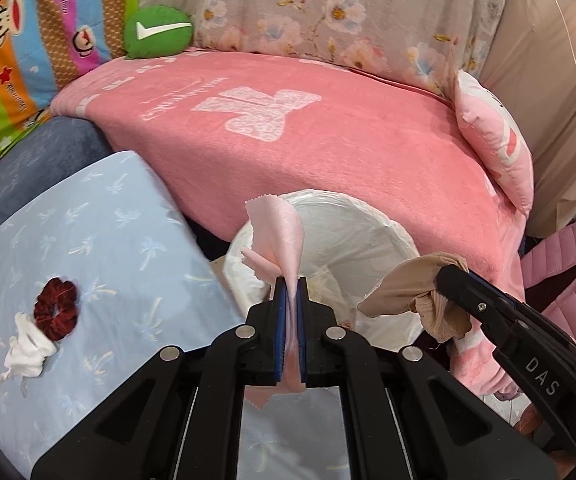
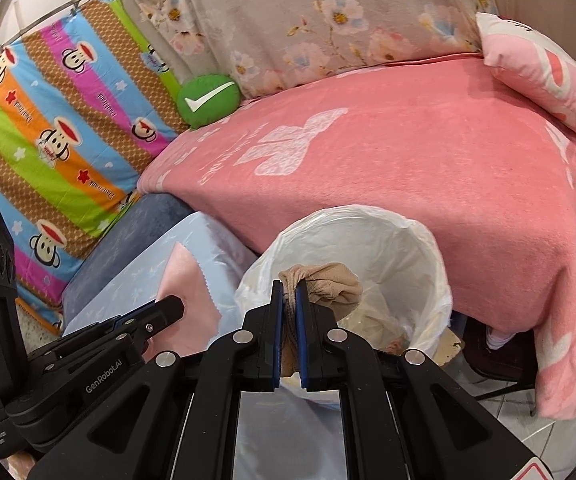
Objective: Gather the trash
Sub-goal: 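Carry both items over the bin and open both tools to drop them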
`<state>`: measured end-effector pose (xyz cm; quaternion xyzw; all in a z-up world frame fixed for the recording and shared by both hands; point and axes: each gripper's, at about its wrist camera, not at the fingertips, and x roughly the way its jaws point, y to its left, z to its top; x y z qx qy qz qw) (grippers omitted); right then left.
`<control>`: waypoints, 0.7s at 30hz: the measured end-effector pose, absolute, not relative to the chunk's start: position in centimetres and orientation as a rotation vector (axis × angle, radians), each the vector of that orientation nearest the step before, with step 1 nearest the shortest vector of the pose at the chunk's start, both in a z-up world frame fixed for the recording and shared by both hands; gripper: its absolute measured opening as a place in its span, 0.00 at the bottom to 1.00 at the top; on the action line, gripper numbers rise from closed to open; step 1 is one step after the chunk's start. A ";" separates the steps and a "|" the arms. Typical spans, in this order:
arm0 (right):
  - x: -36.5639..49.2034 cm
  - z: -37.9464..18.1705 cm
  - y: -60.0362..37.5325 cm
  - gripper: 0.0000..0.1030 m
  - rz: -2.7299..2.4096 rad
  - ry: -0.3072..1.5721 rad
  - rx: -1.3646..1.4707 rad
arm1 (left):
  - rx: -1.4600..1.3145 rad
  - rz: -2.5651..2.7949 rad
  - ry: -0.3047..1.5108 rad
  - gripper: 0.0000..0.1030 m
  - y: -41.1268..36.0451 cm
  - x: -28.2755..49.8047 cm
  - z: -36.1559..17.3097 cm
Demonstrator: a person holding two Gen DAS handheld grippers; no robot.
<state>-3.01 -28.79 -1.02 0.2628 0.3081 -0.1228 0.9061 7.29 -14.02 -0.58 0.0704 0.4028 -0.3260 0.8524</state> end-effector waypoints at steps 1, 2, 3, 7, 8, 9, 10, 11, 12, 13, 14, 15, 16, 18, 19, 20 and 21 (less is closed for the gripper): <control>-3.2 -1.1 -29.2 0.06 -0.262 0.634 0.547 | 0.150 -0.697 0.851 0.05 -14.4 7.4 -0.6; -3.3 -1.1 -29.6 0.06 -0.269 0.632 0.551 | 0.152 -0.703 0.854 0.05 -14.9 7.4 -0.6; -3.5 -1.1 -30.1 0.06 -0.277 0.629 0.555 | 0.154 -0.710 0.856 0.05 -15.3 7.5 -0.6; -3.9 -1.3 -31.5 0.06 -0.304 0.623 0.570 | 0.161 -0.740 0.858 0.05 -16.7 7.9 -0.5; -4.0 -1.3 -31.7 0.06 -0.309 0.623 0.572 | 0.161 -0.747 0.858 0.05 -16.9 8.0 -0.5; -4.0 -1.3 -32.0 0.06 -0.313 0.622 0.573 | 0.157 -0.751 0.861 0.05 -17.1 8.2 -0.5; -4.0 -1.2 -32.2 0.06 -0.317 0.620 0.574 | 0.150 -0.757 0.870 0.05 -17.3 8.4 -0.6; -4.0 -1.2 -32.3 0.06 -0.320 0.619 0.574 | 0.138 -0.764 0.884 0.06 -17.4 8.7 -0.7; -3.9 -1.2 -32.5 0.06 -0.322 0.618 0.574 | 0.125 -0.766 0.898 0.08 -17.4 9.0 -0.9; -3.9 -1.2 -32.6 0.06 -0.324 0.618 0.573 | 0.113 -0.767 0.911 0.11 -17.4 9.4 -1.1; -3.7 -1.2 -32.7 0.06 -0.325 0.619 0.572 | 0.101 -0.764 0.922 0.21 -17.2 9.7 -1.3; -3.5 -1.2 -32.6 0.06 -0.324 0.620 0.569 | 0.089 -0.751 0.927 0.36 -17.0 9.9 -1.4; -3.3 -1.2 -32.6 0.06 -0.324 0.621 0.566 | 0.076 -0.733 0.924 0.43 -16.6 10.0 -1.5; -3.0 -1.2 -32.5 0.06 -0.318 0.622 0.560 | 0.056 -0.700 0.896 0.55 -15.8 10.2 -1.2; -2.8 -1.2 -32.4 0.06 -0.315 0.623 0.557 | 0.053 -0.687 0.885 0.55 -15.4 10.2 -1.2; -2.6 -1.2 -32.3 0.06 -0.312 0.625 0.554 | 0.052 -0.681 0.880 0.55 -15.2 10.2 -1.1; -2.3 -1.2 -32.1 0.06 -0.309 0.626 0.551 | 0.052 -0.672 0.880 0.55 -14.9 10.3 -1.1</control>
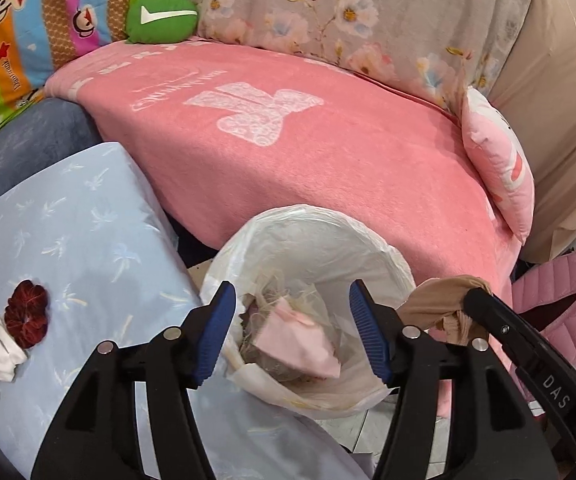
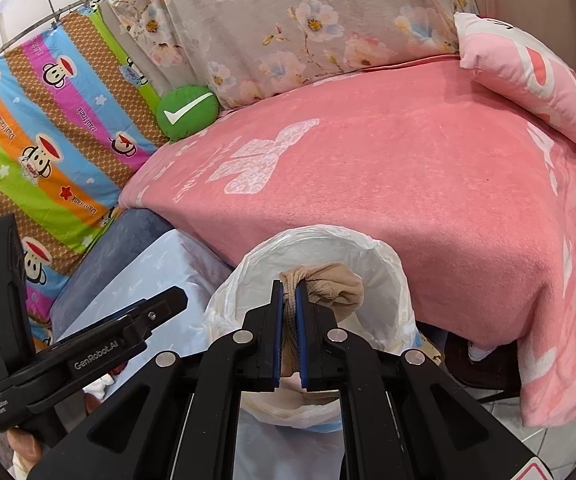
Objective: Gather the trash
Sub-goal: 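Carry both items over the bin and open both tools to drop them, then move both tools back to the cushion toward the white glove and red scrunchie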
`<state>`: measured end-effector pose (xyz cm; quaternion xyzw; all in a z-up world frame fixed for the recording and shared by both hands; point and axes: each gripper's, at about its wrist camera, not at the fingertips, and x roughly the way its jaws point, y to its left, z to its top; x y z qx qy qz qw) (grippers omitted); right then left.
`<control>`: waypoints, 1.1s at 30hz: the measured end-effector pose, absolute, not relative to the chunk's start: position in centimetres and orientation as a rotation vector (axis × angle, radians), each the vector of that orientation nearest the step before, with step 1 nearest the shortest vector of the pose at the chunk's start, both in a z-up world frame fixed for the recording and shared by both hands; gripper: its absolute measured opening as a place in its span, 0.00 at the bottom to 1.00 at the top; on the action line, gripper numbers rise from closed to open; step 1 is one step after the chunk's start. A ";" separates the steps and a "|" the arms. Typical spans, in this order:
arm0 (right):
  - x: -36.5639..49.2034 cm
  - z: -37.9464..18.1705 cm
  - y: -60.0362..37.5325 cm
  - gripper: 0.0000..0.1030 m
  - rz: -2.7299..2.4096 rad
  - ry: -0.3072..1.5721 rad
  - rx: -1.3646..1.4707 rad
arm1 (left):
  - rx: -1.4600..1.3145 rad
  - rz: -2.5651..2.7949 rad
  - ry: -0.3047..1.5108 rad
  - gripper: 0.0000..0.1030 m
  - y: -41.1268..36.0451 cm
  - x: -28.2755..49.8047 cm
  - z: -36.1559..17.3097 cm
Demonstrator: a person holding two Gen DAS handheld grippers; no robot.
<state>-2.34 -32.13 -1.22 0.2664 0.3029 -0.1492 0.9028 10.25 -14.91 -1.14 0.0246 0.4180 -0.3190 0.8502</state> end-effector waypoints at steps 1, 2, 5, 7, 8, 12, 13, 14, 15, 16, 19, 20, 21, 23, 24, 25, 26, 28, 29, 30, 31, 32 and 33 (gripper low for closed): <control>-2.1 -1.2 -32.0 0.06 -0.304 0.629 0.547 | 0.049 -0.660 0.880 0.55 -14.6 10.3 -1.2; -1.9 -1.2 -31.8 0.06 -0.301 0.630 0.544 | 0.046 -0.649 0.877 0.55 -14.2 10.3 -1.2; -1.2 -1.1 -31.1 0.12 -0.287 0.631 0.532 | 0.044 -0.617 0.867 0.55 -13.4 10.4 -1.4; -0.9 -0.9 -30.8 0.12 -0.288 0.625 0.520 | 0.049 -0.596 0.861 0.55 -12.9 10.4 -1.5; -0.6 -0.8 -30.5 0.12 -0.283 0.627 0.512 | 0.050 -0.589 0.859 0.55 -12.7 10.3 -1.6; -0.1 -0.4 -29.3 0.18 -0.276 0.625 0.493 | 0.052 -0.563 0.854 0.56 -11.8 10.2 -1.8; 0.0 -0.4 -29.1 0.22 -0.273 0.625 0.492 | 0.052 -0.558 0.853 0.56 -11.6 10.2 -1.8; 0.0 -0.3 -28.8 0.23 -0.269 0.625 0.491 | 0.051 -0.554 0.853 0.56 -11.3 10.2 -1.8; 0.0 -0.2 -28.6 0.24 -0.265 0.625 0.489 | 0.048 -0.550 0.852 0.56 -11.0 10.1 -1.8; 0.1 -0.2 -28.3 0.25 -0.262 0.627 0.485 | 0.045 -0.545 0.851 0.56 -10.8 10.1 -1.8; 0.2 -0.1 -27.5 0.26 -0.250 0.637 0.471 | 0.034 -0.533 0.850 0.56 -10.0 10.0 -1.8; 0.2 -0.1 -27.1 0.27 -0.246 0.640 0.466 | 0.031 -0.530 0.850 0.56 -9.7 9.9 -1.8; 0.2 -0.1 -26.8 0.28 -0.242 0.643 0.462 | 0.029 -0.527 0.849 0.56 -9.4 9.9 -1.8; 0.3 -0.1 -26.2 0.29 -0.236 0.647 0.454 | 0.023 -0.518 0.848 0.56 -8.9 9.8 -1.8; 0.2 -0.1 -26.1 0.30 -0.232 0.648 0.452 | 0.020 -0.513 0.848 0.56 -8.7 9.8 -1.8; 0.2 -0.1 -25.7 0.31 -0.227 0.651 0.449 | 0.017 -0.508 0.848 0.56 -8.4 9.8 -1.8; 0.3 -0.1 -25.4 0.31 -0.224 0.653 0.446 | 0.014 -0.502 0.848 0.56 -8.0 9.8 -1.8; 0.4 -0.1 -24.7 0.31 -0.215 0.660 0.440 | 0.005 -0.491 0.848 0.56 -7.4 9.8 -1.9; 0.5 -0.1 -24.4 0.31 -0.209 0.664 0.438 | 0.002 -0.483 0.848 0.56 -7.0 9.8 -1.9; 0.6 -0.2 -24.1 0.32 -0.203 0.668 0.435 | 0.001 -0.474 0.846 0.58 -6.5 9.7 -1.9; 0.7 -0.2 -23.7 0.33 -0.198 0.671 0.432 | 0.001 -0.465 0.843 0.59 -6.2 9.7 -1.9; 0.8 -0.2 -23.3 0.33 -0.190 0.675 0.430 | -0.001 -0.453 0.840 0.63 -5.7 9.7 -1.9; 1.0 -0.2 -22.9 0.35 -0.185 0.677 0.427 | -0.006 -0.441 0.837 0.65 -5.2 9.7 -2.0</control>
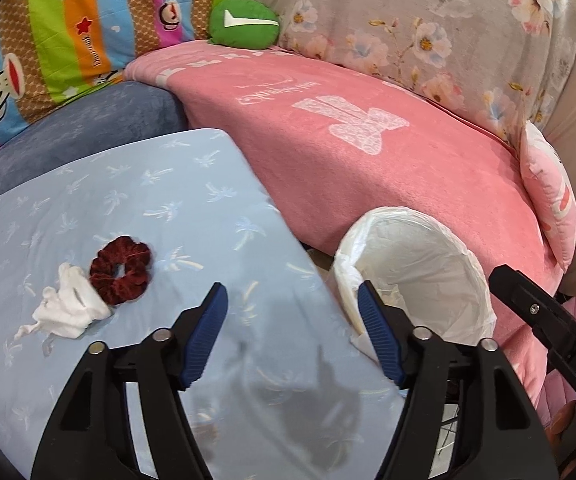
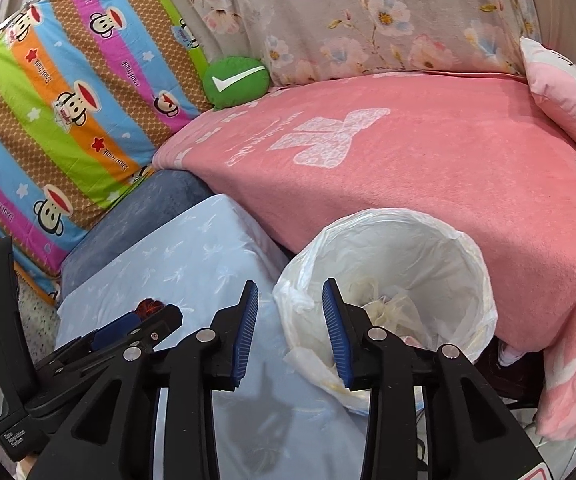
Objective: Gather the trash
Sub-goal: 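Move both tools back to the cushion toward the white glove and red scrunchie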
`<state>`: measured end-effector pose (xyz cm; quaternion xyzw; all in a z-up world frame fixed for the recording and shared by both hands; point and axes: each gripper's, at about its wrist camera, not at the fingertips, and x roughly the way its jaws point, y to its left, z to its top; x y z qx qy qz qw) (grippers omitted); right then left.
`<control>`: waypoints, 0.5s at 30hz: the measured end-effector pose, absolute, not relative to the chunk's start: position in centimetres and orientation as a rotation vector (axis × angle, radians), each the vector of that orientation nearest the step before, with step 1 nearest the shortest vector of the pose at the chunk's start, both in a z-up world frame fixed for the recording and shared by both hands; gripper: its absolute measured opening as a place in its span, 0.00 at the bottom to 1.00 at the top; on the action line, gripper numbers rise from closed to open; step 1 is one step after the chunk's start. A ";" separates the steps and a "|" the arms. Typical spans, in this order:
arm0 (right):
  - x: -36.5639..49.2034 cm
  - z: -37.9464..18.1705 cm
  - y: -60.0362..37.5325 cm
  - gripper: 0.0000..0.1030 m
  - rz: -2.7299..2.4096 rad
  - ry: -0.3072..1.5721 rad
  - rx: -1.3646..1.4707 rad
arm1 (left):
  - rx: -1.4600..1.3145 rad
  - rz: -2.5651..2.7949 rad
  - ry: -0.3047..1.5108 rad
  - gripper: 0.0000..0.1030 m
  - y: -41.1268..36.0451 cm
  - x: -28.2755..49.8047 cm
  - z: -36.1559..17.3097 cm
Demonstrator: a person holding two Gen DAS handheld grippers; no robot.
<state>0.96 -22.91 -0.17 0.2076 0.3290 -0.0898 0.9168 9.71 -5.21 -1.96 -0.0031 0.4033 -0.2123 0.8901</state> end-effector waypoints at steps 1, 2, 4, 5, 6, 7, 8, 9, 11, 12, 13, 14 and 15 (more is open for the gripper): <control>1.1 -0.2 -22.4 0.37 -0.178 0.679 0.423 | -0.012 -0.429 0.836 0.66 -4.7 9.8 -2.0; 1.2 -0.1 -22.0 0.38 -0.173 0.681 0.419 | -0.019 -0.418 0.836 0.68 -4.2 9.8 -2.0; 1.5 -0.1 -21.1 0.39 -0.156 0.686 0.409 | -0.033 -0.396 0.837 0.69 -3.0 9.9 -2.2; 1.7 -0.1 -20.6 0.39 -0.148 0.690 0.403 | -0.039 -0.383 0.838 0.69 -2.5 9.9 -2.2; 1.9 -0.1 -20.1 0.39 -0.140 0.695 0.398 | -0.044 -0.370 0.838 0.70 -2.0 10.0 -2.3; 2.0 -0.1 -19.7 0.39 -0.133 0.698 0.394 | -0.048 -0.360 0.838 0.70 -1.4 10.0 -2.4; 2.2 -0.2 -19.1 0.39 -0.123 0.703 0.390 | -0.052 -0.349 0.839 0.70 -0.8 10.1 -2.5; 2.4 -0.2 -18.6 0.39 -0.117 0.706 0.386 | -0.058 -0.338 0.841 0.70 -0.3 10.2 -2.6; 2.8 -0.3 -17.5 0.39 -0.099 0.716 0.377 | -0.076 -0.319 0.847 0.70 0.9 10.3 -2.8; 3.0 -0.3 -17.1 0.39 -0.092 0.721 0.372 | -0.085 -0.309 0.849 0.70 1.5 10.3 -2.9; 3.3 -0.4 -16.5 0.39 -0.084 0.726 0.365 | -0.091 -0.299 0.850 0.70 2.1 10.3 -2.9; 3.5 -0.4 -16.1 0.40 -0.077 0.730 0.360 | -0.096 -0.289 0.849 0.70 2.7 10.4 -3.0; 3.6 -0.5 -15.5 0.40 -0.069 0.735 0.353 | -0.100 -0.278 0.849 0.70 3.1 10.4 -3.1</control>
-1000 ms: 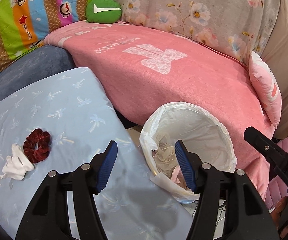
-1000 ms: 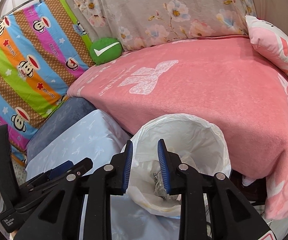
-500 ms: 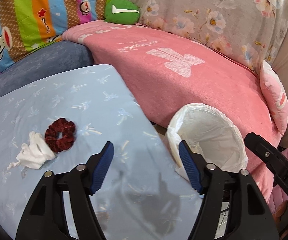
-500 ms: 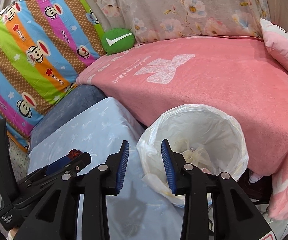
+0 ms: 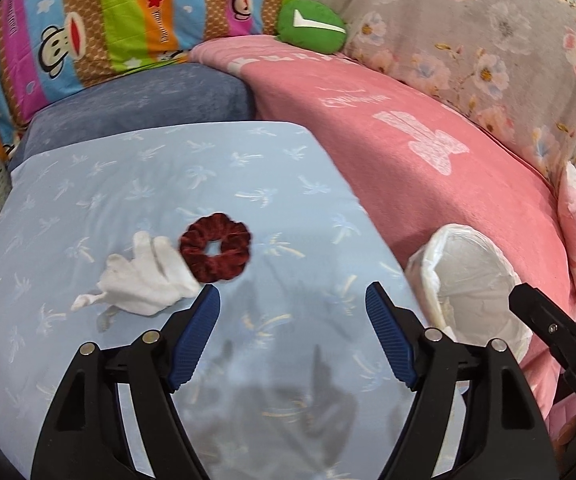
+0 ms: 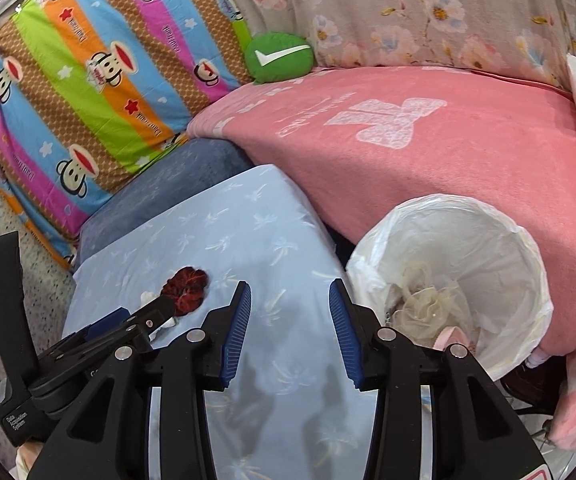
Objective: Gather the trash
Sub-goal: 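Move both tools back to the cushion toward the white glove and red scrunchie, then grasp the white glove with the left tool while the right tool grasps the red scrunchie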
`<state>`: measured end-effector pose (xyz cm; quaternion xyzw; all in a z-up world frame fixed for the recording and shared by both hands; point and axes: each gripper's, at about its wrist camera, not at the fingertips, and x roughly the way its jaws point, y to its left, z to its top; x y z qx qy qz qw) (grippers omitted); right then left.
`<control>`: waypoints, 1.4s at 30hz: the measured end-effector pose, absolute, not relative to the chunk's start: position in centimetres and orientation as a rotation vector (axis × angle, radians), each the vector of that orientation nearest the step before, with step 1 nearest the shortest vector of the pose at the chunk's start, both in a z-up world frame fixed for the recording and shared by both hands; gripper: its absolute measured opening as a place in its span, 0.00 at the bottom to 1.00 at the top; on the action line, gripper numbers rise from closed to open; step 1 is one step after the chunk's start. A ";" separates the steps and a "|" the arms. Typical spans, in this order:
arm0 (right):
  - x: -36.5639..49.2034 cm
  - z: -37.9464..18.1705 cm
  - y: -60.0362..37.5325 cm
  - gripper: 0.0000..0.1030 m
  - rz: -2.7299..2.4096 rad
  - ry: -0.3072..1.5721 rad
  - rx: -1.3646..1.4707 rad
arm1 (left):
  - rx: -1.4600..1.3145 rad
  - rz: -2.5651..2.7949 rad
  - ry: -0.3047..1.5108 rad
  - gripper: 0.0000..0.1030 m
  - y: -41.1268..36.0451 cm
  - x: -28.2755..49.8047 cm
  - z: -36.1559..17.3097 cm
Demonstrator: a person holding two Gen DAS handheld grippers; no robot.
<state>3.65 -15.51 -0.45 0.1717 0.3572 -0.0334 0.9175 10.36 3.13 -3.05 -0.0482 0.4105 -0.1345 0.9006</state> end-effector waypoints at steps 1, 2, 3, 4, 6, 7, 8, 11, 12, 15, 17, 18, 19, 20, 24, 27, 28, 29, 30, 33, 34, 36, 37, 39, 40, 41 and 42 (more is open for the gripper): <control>3.8 -0.5 -15.1 0.41 -0.062 0.739 0.347 | -0.104 -0.269 0.850 0.70 3.6 10.4 -3.1; 4.0 -0.6 -14.4 0.41 -0.053 0.745 0.340 | -0.111 -0.261 0.851 0.70 4.2 10.4 -3.3; 4.2 -0.7 -14.0 0.42 -0.046 0.749 0.335 | -0.117 -0.252 0.853 0.70 4.8 10.5 -3.4; 4.4 -0.8 -13.5 0.44 -0.040 0.752 0.329 | -0.123 -0.244 0.856 0.70 5.4 10.5 -3.5; 4.8 -1.0 -12.5 0.45 -0.028 0.761 0.316 | -0.133 -0.226 0.861 0.70 6.4 10.6 -3.8; 5.0 -1.1 -12.1 0.45 -0.022 0.767 0.310 | -0.136 -0.217 0.864 0.70 7.0 10.7 -4.0; 5.3 -1.1 -11.6 0.45 -0.016 0.773 0.303 | -0.141 -0.209 0.868 0.70 7.5 10.8 -4.2; 6.1 -1.5 -10.1 0.45 0.002 0.789 0.283 | -0.175 -0.175 0.883 0.76 9.4 11.2 -4.8; 6.5 -1.7 -9.6 0.46 0.008 0.795 0.276 | -0.189 -0.163 0.886 0.76 10.1 11.4 -5.0; 7.7 -2.3 -8.4 0.46 0.027 0.815 0.264 | -0.214 -0.130 0.901 0.76 11.9 12.0 -5.7; 8.6 -2.9 -7.5 0.46 0.040 0.831 0.263 | -0.229 -0.108 0.912 0.76 12.9 12.4 -6.3; 9.2 -3.3 -7.1 0.46 0.049 0.842 0.266 | -0.237 -0.098 0.918 0.76 13.5 12.7 -6.6; 9.7 -3.6 -6.7 0.46 0.054 0.851 0.270 | -0.245 -0.089 0.923 0.76 14.0 13.0 -6.8; 10.3 -3.9 -6.4 0.46 0.061 0.862 0.275 | -0.251 -0.080 0.928 0.76 14.5 13.2 -7.1; 13.0 -5.5 -4.7 0.46 0.078 0.897 0.279 | -0.271 -0.055 0.954 0.76 16.0 14.5 -8.4; 15.1 -6.4 -3.5 0.46 0.082 0.912 0.266 | -0.284 -0.044 0.971 0.76 16.6 15.4 -9.2; 15.7 -6.7 -3.3 0.46 0.084 0.916 0.263 | -0.289 -0.043 0.977 0.76 16.7 15.7 -9.5; 16.3 -7.0 -2.8 0.46 0.085 0.920 0.257 | -0.294 -0.042 0.984 0.76 16.8 16.0 -9.8; 17.1 -7.4 -2.4 0.46 0.084 0.926 0.251 | -0.298 -0.042 0.993 0.76 16.7 16.3 -10.1; 18.9 -8.5 -1.7 0.46 0.084 0.941 0.239 | -0.311 -0.053 1.018 0.76 16.4 17.0 -11.0; 19.4 -9.0 -1.4 0.46 0.083 0.948 0.238 | -0.314 -0.059 1.025 0.76 16.3 17.2 -11.2; 20.3 -9.8 -1.3 0.46 0.077 0.960 0.238 | -0.322 -0.065 1.038 0.76 16.1 17.5 -11.7; 20.7 -10.2 -1.1 0.46 0.074 0.965 0.236 | -0.330 -0.070 1.043 0.76 16.0 17.7 -11.9; 21.4 -11.1 -1.0 0.46 0.065 0.975 0.229 | -0.341 -0.075 1.045 0.76 16.1 17.8 -12.3; 21.6 -11.5 -1.0 0.46 0.061 0.981 0.226 | -0.332 -0.075 1.035 0.76 16.0 17.7 -12.2; 21.9 -12.0 -1.0 0.46 0.055 0.990 0.222 | -0.323 -0.080 1.033 0.76 15.9 17.7 -12.1; 22.1 -12.4 -1.0 0.46 0.053 0.997 0.223 | -0.317 -0.082 1.030 0.73 15.9 17.6 -12.1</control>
